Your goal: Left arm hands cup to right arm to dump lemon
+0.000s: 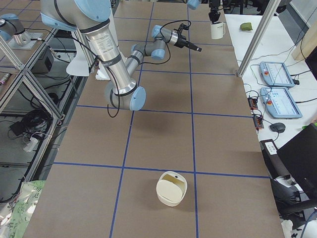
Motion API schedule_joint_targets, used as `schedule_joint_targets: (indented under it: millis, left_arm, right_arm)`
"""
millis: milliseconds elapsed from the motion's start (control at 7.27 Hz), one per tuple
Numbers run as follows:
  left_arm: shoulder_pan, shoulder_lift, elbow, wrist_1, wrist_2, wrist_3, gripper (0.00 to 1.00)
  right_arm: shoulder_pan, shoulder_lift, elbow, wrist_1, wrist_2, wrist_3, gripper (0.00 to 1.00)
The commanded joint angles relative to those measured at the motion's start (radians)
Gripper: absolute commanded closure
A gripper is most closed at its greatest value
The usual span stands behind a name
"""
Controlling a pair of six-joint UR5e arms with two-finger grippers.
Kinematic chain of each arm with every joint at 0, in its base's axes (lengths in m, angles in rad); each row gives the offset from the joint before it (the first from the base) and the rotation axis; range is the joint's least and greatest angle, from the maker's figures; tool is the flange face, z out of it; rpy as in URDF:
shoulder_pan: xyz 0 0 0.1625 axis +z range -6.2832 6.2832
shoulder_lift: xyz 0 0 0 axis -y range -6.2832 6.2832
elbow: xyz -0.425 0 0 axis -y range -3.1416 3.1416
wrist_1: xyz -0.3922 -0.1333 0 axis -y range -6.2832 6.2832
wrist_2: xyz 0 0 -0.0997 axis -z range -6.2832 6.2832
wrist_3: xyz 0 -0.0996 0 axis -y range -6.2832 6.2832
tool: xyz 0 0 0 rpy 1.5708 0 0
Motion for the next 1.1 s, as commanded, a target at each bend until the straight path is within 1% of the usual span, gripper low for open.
schedule_joint_targets:
  millis: [0,138,275,413,550,688,825,963]
  left_arm:
    - [-0.099,0.022,0.017,0.259,0.010,0.404,1.00]
    - [-0.141,0.055,0.017,0.316,0.034,0.558,1.00]
    - [-0.169,0.099,0.017,0.347,0.077,0.705,1.00]
    - [-0.192,0.150,0.014,0.363,0.114,0.819,1.00]
    - [-0.213,0.214,0.011,0.363,0.120,0.955,1.00]
    - [-0.218,0.288,-0.024,0.362,0.122,1.017,1.00]
    - [-0.210,0.381,-0.111,0.362,0.124,1.006,1.00]
    - [-0.200,0.460,-0.212,0.362,0.134,0.936,1.00]
  right_arm:
    - [0.127,-0.004,0.001,-0.004,0.280,0.096,0.01]
    - [0.182,-0.002,0.003,-0.007,0.427,0.145,0.01]
    - [0.240,-0.005,0.003,-0.011,0.565,0.211,0.01]
    - [0.303,-0.007,0.023,-0.080,0.718,0.253,0.01]
    - [0.372,-0.005,0.088,-0.276,0.859,0.256,0.01]
    - [0.427,-0.004,0.133,-0.403,0.947,0.247,0.00]
    - [0.513,-0.011,0.138,-0.480,1.088,0.238,0.00]
    - [0.600,-0.031,0.142,-0.552,1.180,0.194,0.00]
